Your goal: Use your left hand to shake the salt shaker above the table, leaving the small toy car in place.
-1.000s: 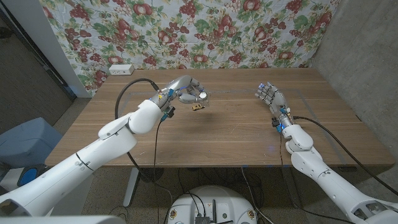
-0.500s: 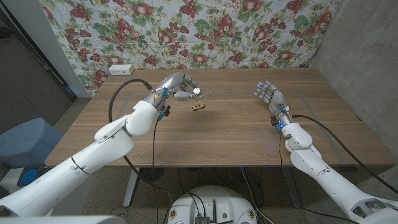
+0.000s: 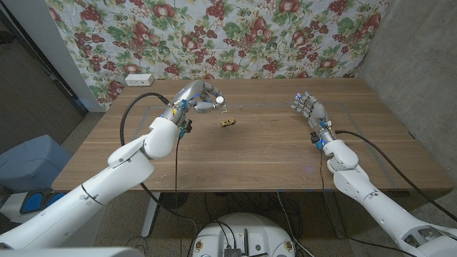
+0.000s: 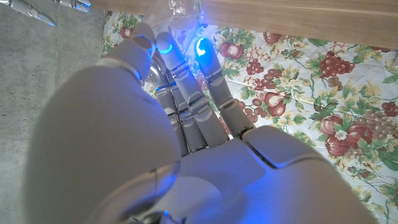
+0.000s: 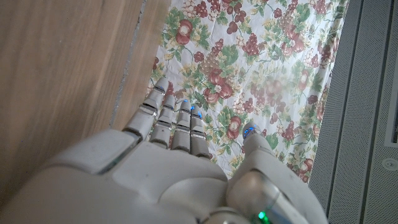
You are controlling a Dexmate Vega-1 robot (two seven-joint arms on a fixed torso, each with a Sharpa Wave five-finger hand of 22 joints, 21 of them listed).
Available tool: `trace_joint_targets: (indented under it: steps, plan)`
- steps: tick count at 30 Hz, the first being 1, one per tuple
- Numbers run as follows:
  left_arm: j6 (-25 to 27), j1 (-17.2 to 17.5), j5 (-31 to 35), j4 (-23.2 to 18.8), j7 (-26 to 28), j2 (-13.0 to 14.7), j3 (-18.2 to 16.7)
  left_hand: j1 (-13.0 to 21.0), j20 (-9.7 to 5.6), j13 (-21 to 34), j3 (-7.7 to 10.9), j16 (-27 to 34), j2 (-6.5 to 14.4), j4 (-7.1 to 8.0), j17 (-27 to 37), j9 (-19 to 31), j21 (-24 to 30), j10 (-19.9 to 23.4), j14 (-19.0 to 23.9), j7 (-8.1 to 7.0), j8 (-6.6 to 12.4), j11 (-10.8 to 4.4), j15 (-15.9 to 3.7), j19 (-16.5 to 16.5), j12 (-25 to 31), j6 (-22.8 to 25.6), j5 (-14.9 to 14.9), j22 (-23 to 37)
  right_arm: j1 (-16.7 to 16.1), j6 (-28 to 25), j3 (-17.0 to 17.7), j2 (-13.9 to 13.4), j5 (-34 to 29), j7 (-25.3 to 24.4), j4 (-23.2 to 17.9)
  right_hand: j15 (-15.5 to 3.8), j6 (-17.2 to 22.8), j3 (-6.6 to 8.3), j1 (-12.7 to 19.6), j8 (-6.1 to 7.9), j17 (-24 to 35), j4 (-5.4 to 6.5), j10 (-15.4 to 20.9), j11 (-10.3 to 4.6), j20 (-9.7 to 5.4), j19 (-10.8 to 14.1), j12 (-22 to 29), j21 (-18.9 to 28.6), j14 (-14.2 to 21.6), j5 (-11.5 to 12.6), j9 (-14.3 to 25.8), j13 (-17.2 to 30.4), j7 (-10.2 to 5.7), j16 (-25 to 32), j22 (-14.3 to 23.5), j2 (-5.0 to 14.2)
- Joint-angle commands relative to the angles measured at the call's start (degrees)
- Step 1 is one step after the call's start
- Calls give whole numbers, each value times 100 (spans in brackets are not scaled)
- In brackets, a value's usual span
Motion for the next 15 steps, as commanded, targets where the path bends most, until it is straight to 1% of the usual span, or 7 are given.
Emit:
trace_joint_targets:
  steps: [1,9,12,15]
  plan:
    - [264,115,144,-143,303,-56,-70,1024,-641,239,20,14,1013,19,27,68,43,642,4,390,19,32,-33,-41,19,454,47,13,28,33,-2,31,13,16,62,-1,19,16,-41,16,-7,-39,42,9,-22,31,36,-6,23,4,18,21,8,4,33,-11]
    - [378,82,310,-185,434,-85,-25,1023,-640,239,23,9,1010,20,39,72,83,641,6,391,0,37,-33,-67,2,462,53,-4,52,42,-2,51,24,23,99,-1,21,18,-42,16,-7,-41,47,12,-23,33,38,-6,23,4,18,22,6,5,33,-10]
    - [329,83,533,-167,623,-98,41,1023,-639,238,24,9,1007,20,44,73,95,643,7,388,-5,30,-33,-75,-2,467,54,-10,79,54,-16,56,4,42,145,-5,22,19,-42,17,-8,-43,49,9,-23,34,38,-6,23,4,18,22,5,5,33,-10]
    - [127,92,819,-87,914,-119,120,1022,-638,237,25,4,1007,21,44,74,110,650,7,388,-11,30,-34,-82,-6,472,56,-16,89,24,-21,68,14,31,148,-1,17,20,-43,14,-8,-44,51,9,-21,36,39,-6,28,3,18,22,4,6,33,-11]
